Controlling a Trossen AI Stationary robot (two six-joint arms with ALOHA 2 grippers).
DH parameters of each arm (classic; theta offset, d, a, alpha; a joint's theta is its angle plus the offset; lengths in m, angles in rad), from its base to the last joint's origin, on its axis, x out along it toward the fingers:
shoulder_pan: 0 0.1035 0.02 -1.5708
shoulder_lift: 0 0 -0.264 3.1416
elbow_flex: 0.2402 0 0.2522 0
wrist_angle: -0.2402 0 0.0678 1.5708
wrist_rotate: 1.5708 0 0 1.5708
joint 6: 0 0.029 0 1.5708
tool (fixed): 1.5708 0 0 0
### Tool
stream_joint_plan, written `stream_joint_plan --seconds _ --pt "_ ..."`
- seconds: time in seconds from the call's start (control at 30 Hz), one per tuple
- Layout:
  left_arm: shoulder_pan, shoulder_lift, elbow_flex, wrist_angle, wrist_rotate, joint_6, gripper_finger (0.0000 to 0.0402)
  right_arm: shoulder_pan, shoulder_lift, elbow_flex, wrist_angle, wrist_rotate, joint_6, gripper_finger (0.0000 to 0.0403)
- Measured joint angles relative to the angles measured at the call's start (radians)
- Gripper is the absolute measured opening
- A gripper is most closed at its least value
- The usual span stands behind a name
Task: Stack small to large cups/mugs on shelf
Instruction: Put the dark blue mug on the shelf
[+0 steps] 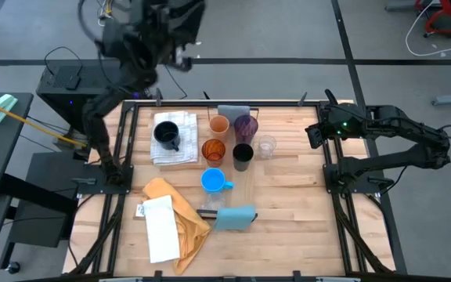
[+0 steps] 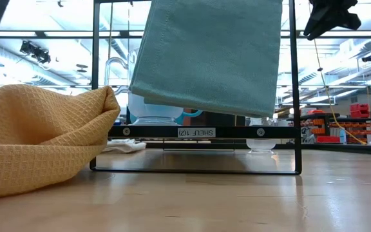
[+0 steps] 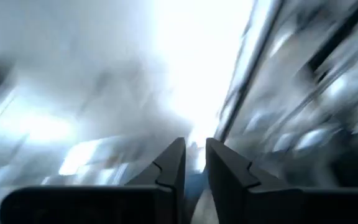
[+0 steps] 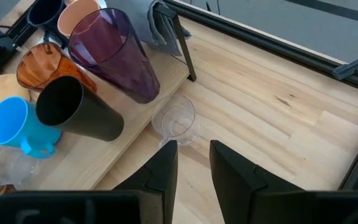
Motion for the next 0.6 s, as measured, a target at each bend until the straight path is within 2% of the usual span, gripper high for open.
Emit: stream_joint_plan --seconds 0.13,0.23,0.33,0.43,0.6 --pt "-0.035 0.087 -0.001 0.436 0.049 -0.155 0.0058 0.000 0.000 0.000 0.000 0.000 0.002 0.0100" --pt "-0.026 0.161 -0.001 0.593 0.069 -0.289 0.0053 0.000 0.000 0.000 0.000 0.000 0.003 0.0100" --pt "-0.016 0.232 -0.002 0.620 0.122 -0.365 0.0049 0.000 0.000 0.000 0.000 0.000 0.004 0.0100" --pt "-0.008 0.281 -0.004 0.605 0.144 -0.365 0.0046 0.000 0.000 0.000 0.000 -0.001 0.010 0.0100" --pt "0.075 0.282 -0.020 0.412 0.282 -0.390 0.0043 0.000 -0.003 0.000 -0.001 -0.008 0.019 0.0100"
